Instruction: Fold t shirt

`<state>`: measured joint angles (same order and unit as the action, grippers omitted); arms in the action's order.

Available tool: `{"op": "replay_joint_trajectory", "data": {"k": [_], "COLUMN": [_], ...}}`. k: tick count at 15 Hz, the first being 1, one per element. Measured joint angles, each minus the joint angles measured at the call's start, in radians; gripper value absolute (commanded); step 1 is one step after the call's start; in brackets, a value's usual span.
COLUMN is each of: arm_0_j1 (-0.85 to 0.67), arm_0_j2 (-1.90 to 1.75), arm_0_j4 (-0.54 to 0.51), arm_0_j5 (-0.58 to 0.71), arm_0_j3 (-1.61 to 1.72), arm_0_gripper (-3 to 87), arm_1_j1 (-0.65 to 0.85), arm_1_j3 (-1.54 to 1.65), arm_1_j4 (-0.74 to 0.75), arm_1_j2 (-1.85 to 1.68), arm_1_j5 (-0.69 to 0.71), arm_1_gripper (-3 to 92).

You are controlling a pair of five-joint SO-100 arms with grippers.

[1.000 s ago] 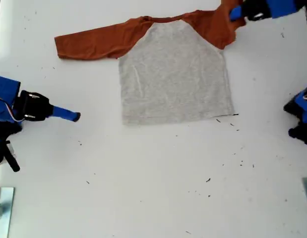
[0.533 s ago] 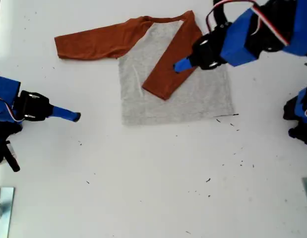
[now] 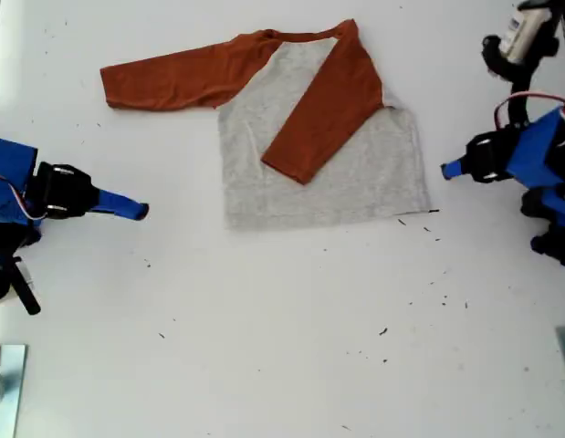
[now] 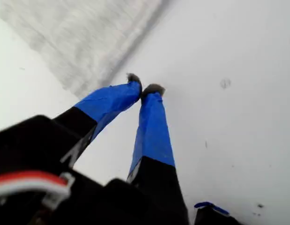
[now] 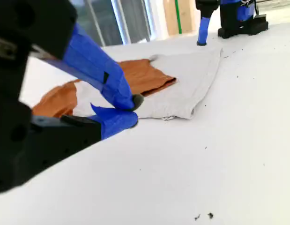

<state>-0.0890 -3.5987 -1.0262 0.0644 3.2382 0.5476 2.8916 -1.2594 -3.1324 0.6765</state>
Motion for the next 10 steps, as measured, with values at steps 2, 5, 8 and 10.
{"op": "replay_joint_trajectory", "data": {"k": [2, 5, 8, 10], "arm_0_j1": [-0.020, -0.117, -0.413, -0.678], "arm_0_j2": [0.041, 0.483, 1.037, 1.124], "arm_0_j4": [0.000, -0.081, -0.440, -0.541], "arm_0_j5": [-0.166, -0.405, -0.503, -0.387], "arm_0_j3": [-0.034, -0.413, -0.969, -1.106], "arm_0_gripper": [-0.3, -0.2, -0.3, -0.4], "arm_1_j1": [-0.054, -0.067, -0.067, -0.067], "arm_1_j3": [0.109, 0.121, 0.130, 0.140], "arm_1_j4": [0.008, 0.025, 0.021, -0.041], "arm_1_j2": [-0.098, -0.118, -0.167, -0.308], "arm_1_j5": [-0.040, -0.035, -0.032, -0.032], "arm_1_gripper": [3.5, 3.5, 3.5, 3.5]}}
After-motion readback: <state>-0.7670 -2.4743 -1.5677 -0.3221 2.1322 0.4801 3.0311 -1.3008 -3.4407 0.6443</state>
